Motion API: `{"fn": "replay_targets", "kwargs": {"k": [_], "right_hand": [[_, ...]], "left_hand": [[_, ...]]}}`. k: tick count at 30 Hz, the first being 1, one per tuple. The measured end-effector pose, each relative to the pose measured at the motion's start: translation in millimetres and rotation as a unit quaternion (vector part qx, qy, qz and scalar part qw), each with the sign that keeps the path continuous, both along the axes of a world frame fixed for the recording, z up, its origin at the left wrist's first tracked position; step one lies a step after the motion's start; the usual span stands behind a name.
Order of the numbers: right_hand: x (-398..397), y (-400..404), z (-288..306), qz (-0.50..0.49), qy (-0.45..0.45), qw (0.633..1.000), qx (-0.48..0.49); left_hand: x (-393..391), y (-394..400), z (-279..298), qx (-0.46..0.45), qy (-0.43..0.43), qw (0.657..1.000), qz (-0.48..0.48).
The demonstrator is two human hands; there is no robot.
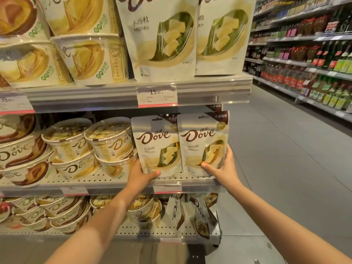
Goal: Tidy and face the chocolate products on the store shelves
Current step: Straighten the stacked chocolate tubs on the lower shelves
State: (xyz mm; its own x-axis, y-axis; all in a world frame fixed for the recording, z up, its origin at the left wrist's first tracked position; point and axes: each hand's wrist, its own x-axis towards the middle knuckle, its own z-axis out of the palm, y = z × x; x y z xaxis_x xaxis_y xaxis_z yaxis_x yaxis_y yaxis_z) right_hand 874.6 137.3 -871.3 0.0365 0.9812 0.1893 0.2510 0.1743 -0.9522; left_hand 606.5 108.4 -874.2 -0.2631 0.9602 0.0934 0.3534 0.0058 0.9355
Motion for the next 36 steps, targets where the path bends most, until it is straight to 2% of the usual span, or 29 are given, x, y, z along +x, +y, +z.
{"fn": "replay_targets", "kwargs": {"k": [4,7,9,12,16,20,23,26,31,36], "right_hand": [[-2,-26,-10,-0.067,-0.04,0.997,0.031],[0,-51,-24,-0.138,-0.053,0.983,0.107],[2,-64,-38,-0.144,-0.049,0.979,0.133],[3,-73,-66,-0.095,-0.058,0.988,0.104],[0,-69,-104,-0.045,-0.168,0.985,-0.008],[-5,-48,-130,-0.016,-0.277,0.949,-0.149],[-9,-32,-141,-0.005,-0.343,0.919,-0.195],[-11,-16,-144,-0.013,-0.382,0.902,-0.202],[-4,6,-139,-0.002,-0.427,0.887,-0.175],[10,19,-131,0.028,-0.448,0.877,-0.169]], "left_hand": [[17,-31,-14,0.07,0.02,0.991,0.112],[23,-50,-33,0.12,0.105,0.97,0.185],[28,-58,-48,0.113,0.126,0.973,0.157],[33,-59,-80,0.061,0.139,0.987,0.061],[40,-46,-114,-0.04,0.145,0.989,-0.004],[49,-16,-114,-0.13,0.107,0.986,-0.006],[53,0,-109,-0.202,0.127,0.971,-0.027],[51,11,-111,-0.241,0.195,0.949,-0.049],[43,24,-109,-0.267,0.331,0.9,-0.098],[37,32,-108,-0.262,0.39,0.873,-0.133]]}}
